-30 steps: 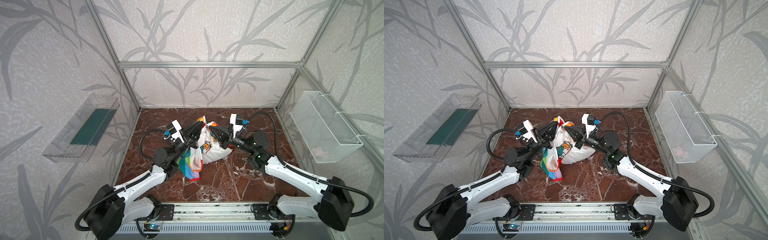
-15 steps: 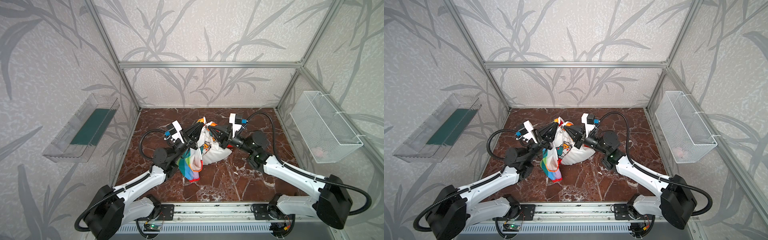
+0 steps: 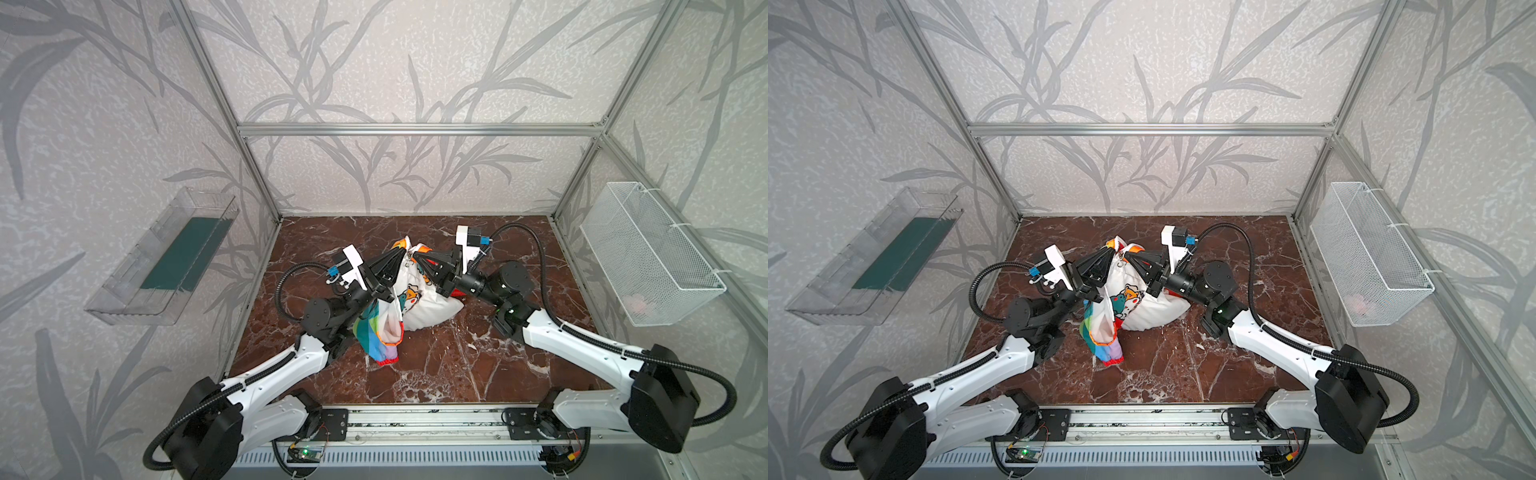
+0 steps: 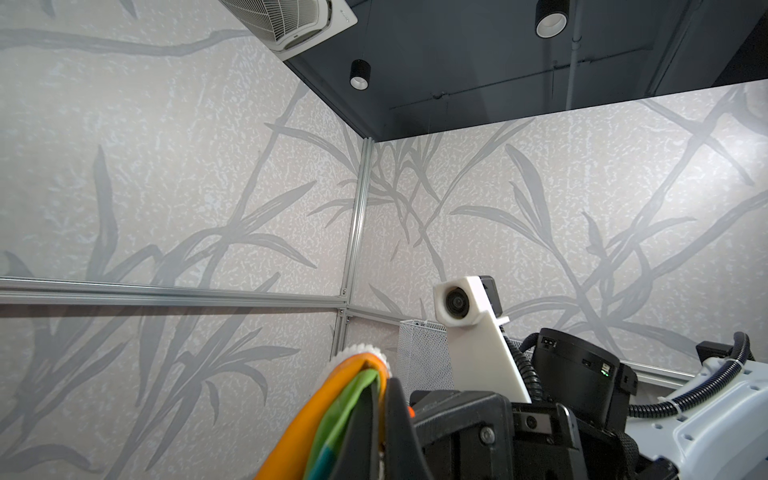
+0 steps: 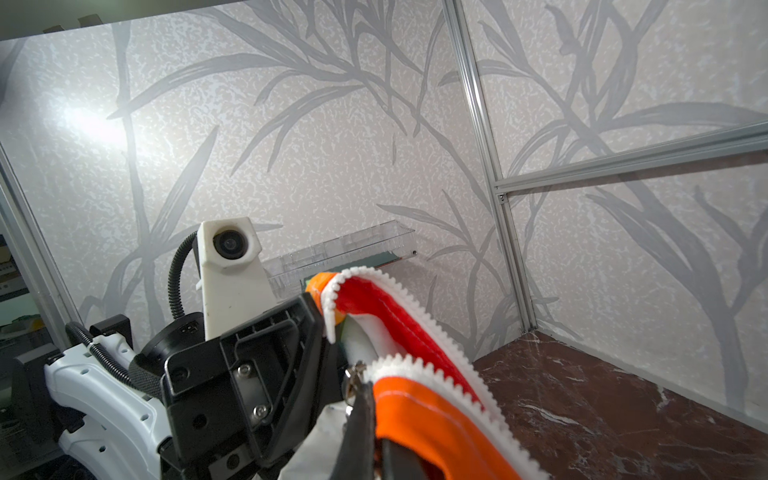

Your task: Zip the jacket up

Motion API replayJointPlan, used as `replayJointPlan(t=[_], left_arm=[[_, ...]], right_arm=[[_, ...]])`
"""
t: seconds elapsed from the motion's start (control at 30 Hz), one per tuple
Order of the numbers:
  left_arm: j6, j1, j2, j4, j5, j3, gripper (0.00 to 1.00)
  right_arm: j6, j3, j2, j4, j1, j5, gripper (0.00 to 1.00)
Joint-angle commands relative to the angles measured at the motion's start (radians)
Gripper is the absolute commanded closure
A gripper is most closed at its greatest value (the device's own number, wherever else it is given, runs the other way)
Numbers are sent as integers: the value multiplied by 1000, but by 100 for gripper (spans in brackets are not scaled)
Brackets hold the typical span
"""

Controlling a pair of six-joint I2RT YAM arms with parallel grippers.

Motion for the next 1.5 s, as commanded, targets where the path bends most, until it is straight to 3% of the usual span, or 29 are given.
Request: replayJointPlan(t=[0.0, 1.47], left_arm=[[26, -6, -22, 32, -7, -18, 100], [9, -29, -16, 18, -13, 36, 100]], right_arm=[[10, 42, -3, 74, -3, -22, 100], [52, -28, -44, 68, -12, -25, 100]])
